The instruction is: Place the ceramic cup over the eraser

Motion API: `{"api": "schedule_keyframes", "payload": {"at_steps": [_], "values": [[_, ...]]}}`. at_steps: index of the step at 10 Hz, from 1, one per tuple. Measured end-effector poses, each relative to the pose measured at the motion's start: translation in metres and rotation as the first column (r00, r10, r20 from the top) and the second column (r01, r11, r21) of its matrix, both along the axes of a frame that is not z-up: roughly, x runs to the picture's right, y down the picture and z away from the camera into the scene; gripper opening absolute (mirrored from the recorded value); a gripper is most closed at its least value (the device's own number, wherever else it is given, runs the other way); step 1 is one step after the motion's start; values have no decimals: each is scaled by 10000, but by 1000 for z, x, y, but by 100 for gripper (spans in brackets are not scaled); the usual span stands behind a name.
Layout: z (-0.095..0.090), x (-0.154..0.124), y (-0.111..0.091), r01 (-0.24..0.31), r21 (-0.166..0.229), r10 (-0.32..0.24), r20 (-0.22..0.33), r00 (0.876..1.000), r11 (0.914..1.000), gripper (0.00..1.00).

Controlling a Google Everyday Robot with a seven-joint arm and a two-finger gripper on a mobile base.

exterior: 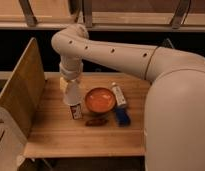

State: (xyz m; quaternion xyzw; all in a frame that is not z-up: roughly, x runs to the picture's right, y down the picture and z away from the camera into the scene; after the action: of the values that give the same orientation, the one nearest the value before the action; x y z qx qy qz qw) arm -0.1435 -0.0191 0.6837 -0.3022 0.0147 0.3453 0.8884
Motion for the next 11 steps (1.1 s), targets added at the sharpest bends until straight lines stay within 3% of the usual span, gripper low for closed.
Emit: {"api": "schedule_keyframes", "payload": {"at_steps": [2,4,8,10,11], "values": [[1,0,0,39,17,-39,-29,10000,10000,0],[4,11,-8,156,314,-142,-439,9989,9994,0],[-3,33,-3,30,390,16,-1173,9931,9992,0],[-4,28,2,-56,428,101,-1043,9945,9991,0],[-1,18,5,-172,517,209,-719,9972,9985,0]]}}
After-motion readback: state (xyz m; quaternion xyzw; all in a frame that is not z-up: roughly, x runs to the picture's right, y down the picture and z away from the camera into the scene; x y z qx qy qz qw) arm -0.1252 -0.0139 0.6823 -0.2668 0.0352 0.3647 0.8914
